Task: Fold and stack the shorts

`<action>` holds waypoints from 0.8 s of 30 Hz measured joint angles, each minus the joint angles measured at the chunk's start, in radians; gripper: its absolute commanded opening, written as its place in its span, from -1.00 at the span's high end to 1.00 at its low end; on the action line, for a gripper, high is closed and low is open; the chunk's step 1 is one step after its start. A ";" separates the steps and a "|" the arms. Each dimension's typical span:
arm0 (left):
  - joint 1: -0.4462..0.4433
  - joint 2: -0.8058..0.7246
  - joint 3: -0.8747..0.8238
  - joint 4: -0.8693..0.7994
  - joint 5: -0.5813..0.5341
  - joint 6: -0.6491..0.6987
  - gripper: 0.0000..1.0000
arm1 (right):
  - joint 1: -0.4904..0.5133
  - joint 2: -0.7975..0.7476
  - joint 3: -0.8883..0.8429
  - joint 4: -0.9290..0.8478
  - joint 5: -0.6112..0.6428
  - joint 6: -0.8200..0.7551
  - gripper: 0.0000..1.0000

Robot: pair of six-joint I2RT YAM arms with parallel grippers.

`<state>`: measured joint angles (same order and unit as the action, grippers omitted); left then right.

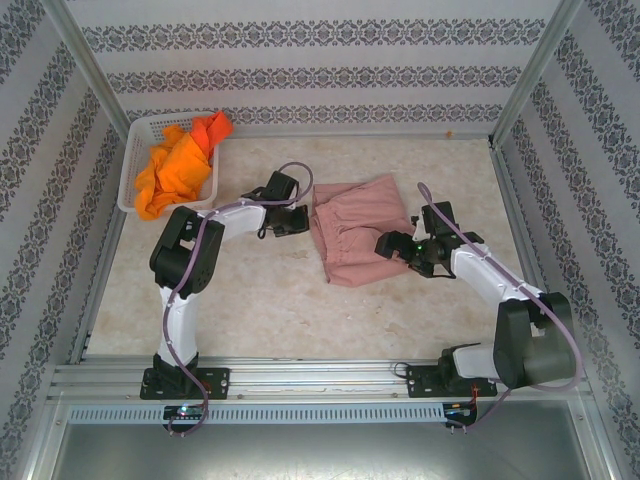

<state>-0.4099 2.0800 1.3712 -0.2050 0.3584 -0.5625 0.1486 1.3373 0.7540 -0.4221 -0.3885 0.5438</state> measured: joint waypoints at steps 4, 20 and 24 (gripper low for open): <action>0.002 -0.055 -0.064 0.042 0.011 -0.007 0.09 | 0.000 -0.031 0.003 -0.019 0.000 -0.003 -0.92; -0.022 -0.121 0.219 0.051 0.110 0.113 -0.37 | -0.022 0.037 0.166 -0.037 0.029 -0.048 -0.87; -0.031 -0.006 0.251 -0.006 0.113 0.135 -0.24 | -0.019 0.111 0.166 -0.023 0.005 -0.043 -0.86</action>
<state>-0.4408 2.0735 1.6222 -0.2111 0.4713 -0.4278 0.1291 1.4483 0.9203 -0.4446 -0.3836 0.5003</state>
